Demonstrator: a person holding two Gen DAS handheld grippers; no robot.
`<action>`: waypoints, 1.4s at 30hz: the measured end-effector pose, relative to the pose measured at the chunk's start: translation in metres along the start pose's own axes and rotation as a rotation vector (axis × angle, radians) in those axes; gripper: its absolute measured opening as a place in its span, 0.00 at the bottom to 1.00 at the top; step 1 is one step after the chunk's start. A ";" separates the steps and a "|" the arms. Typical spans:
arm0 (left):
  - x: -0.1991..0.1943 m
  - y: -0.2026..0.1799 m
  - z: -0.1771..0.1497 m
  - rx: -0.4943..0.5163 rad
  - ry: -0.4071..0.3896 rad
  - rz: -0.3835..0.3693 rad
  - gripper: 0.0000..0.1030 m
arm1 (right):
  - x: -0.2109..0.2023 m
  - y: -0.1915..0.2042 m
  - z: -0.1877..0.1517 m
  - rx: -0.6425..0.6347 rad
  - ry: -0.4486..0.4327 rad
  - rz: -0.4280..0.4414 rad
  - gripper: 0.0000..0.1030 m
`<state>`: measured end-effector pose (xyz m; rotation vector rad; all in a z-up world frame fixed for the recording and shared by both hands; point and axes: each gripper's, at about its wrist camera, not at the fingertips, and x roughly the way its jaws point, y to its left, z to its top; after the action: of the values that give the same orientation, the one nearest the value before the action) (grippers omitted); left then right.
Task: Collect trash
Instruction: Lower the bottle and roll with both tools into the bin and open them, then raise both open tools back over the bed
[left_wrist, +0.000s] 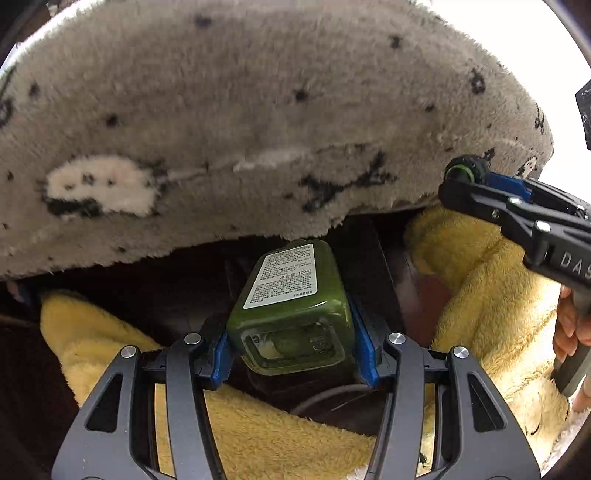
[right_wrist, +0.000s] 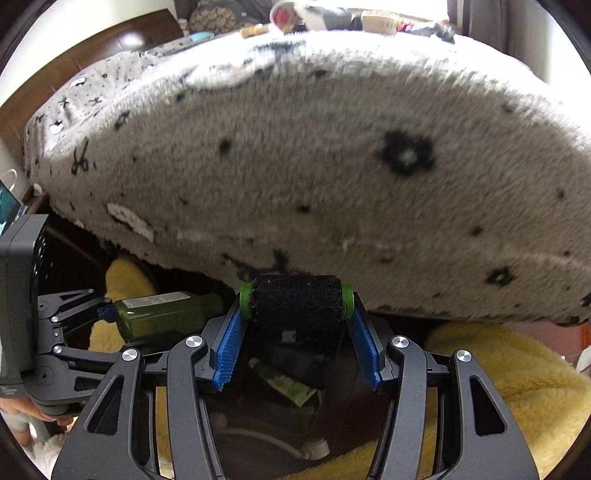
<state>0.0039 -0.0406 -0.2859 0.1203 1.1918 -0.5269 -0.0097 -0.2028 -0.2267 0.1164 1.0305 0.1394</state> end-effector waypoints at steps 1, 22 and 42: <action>0.004 0.001 -0.001 -0.007 0.014 -0.011 0.49 | 0.004 0.000 -0.001 0.001 0.018 0.004 0.53; 0.038 -0.001 0.001 -0.015 0.098 -0.026 0.49 | 0.043 0.000 -0.004 0.032 0.136 0.043 0.55; -0.045 0.003 0.017 0.036 -0.071 0.082 0.86 | -0.013 -0.017 0.017 0.093 -0.023 -0.026 0.89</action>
<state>0.0074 -0.0289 -0.2389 0.1793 1.1039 -0.4768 -0.0005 -0.2222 -0.2094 0.1888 1.0155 0.0664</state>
